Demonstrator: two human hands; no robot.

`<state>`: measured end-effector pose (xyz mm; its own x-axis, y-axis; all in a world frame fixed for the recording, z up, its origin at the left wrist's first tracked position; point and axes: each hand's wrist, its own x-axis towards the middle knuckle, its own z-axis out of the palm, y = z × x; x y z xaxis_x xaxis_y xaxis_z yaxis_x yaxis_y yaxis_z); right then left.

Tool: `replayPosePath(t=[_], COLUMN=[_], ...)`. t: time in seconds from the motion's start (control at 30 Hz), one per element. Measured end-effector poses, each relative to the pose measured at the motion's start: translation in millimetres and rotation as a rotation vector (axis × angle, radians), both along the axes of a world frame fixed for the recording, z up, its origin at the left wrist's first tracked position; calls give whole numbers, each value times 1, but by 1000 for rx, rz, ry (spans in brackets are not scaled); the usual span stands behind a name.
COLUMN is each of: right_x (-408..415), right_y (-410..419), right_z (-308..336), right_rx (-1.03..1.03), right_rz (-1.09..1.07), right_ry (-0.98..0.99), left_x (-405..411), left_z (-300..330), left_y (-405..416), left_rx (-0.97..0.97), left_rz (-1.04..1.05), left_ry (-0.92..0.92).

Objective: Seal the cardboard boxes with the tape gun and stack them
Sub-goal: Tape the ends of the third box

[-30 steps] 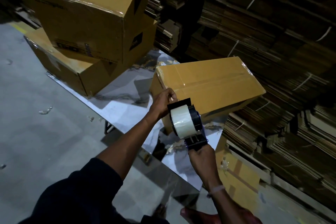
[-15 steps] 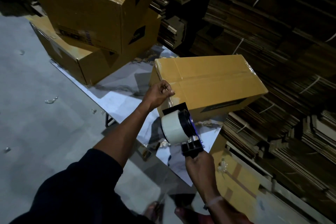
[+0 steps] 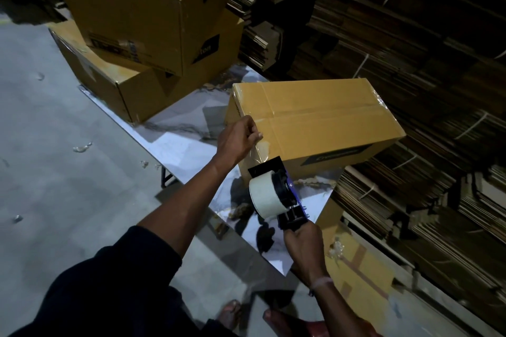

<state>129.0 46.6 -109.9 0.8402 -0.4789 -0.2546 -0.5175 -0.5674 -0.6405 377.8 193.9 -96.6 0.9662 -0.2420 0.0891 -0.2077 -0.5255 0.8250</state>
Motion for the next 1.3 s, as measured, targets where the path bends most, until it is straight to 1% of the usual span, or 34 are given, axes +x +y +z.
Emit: replayPosePath(t=[0.07, 0.17, 0.27, 0.37, 0.57, 0.8, 0.93, 1.0, 1.07, 1.17, 1.3], right_x=[9, 18, 23, 26, 29, 32, 36, 37, 38, 41, 44], right_y=[-3, -10, -17, -17, -21, -24, -32, -36, -38, -50, -65], right_z=[-3, -11, -16, -18, -30, -30, -31, -29, -21, -14, -11], right_rx=[11, 47, 60, 78, 32, -19, -92, -113, -164, -327, -435], right_rz=[8, -5, -38, -23, 86, 77, 51, 74, 133, 275, 318], right_ry=[2, 13, 49, 28, -44, -68, -4, 8, -8, -40, -57], left_x=[-4, -11, -20, -23, -18, -11, -6, -5, -4, -6, -11], left_z=[0, -1, 0, 3, -1, -1, 5, 7, 7, 11, 16], left_y=[-2, -2, -1, 2, 0, -3, -6, -7, -8, -7, -7], left_rx=[56, 78, 53, -7, 67, 116, 183, 198, 191, 157, 135], left_rz=[-26, -104, -169, -182, -225, -242, -248, -244, -241, -240, -229], left_ry=[-38, 56, 116, 175, 192, 199, 215, 222, 235, 250, 260])
